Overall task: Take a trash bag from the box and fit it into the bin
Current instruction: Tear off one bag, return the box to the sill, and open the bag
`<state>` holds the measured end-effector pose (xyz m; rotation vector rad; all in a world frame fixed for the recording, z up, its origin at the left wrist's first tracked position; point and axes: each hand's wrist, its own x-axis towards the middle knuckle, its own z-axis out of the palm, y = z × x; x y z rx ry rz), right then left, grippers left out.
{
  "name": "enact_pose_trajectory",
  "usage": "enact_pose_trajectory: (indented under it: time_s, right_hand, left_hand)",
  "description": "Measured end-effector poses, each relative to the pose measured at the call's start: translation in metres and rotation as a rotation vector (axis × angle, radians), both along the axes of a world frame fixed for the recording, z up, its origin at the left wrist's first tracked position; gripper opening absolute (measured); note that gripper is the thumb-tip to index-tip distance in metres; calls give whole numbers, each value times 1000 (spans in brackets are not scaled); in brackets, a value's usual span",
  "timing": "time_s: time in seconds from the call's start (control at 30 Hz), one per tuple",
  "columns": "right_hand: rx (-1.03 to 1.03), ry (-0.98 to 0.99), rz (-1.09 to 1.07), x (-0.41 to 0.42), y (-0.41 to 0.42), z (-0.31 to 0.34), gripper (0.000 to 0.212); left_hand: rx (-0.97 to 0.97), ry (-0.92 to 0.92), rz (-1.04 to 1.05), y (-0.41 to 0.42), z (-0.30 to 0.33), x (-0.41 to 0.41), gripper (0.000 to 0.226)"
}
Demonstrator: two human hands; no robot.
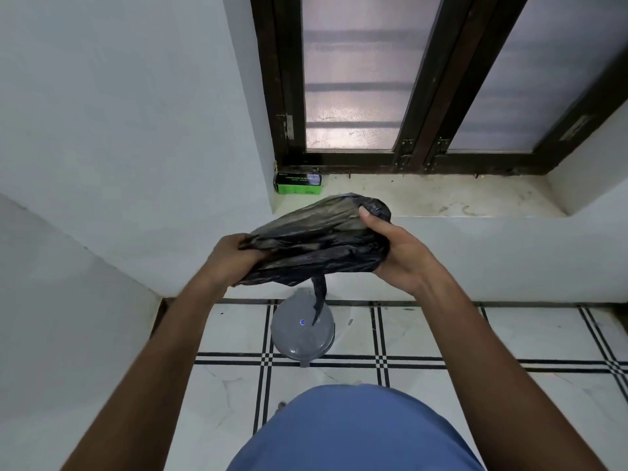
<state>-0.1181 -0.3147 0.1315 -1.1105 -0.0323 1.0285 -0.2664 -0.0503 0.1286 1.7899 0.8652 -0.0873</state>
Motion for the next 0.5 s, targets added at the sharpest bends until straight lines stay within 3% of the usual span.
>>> enact_pose_trajectory:
  time_s: [0.1, 0.17, 0.23, 0.3, 0.37, 0.43, 0.5]
  right_hand:
    - [-35, -63, -26, -5, -1, 4, 43]
    - [-306, -333, -101, -5, -2, -2, 40]
    - [-708, -716, -145, -6, -4, -14, 37]
    - [-918, -875, -102, -9, -5, -18, 49]
    - [-988, -859, 62, -13, -5, -16, 82]
    - [-1020, -895, 256, -19, -4, -9, 136]
    - [-935, -1042, 351, -30, 1, -1, 162]
  left_hand:
    - [-151, -16, 320, 6, -5, 0, 17]
    - [-351, -83, 520, 10, -4, -2, 12]
    - [-449, -85, 484, 12, -3, -7, 20]
    - [-445, -65, 360, 12, -5, -14, 28]
    - [-346, -12, 250, 7, -3, -18, 30]
    - [-212, 10, 151, -1, -2, -20, 27]
    - [-159, -10, 28, -10, 0, -19, 22]
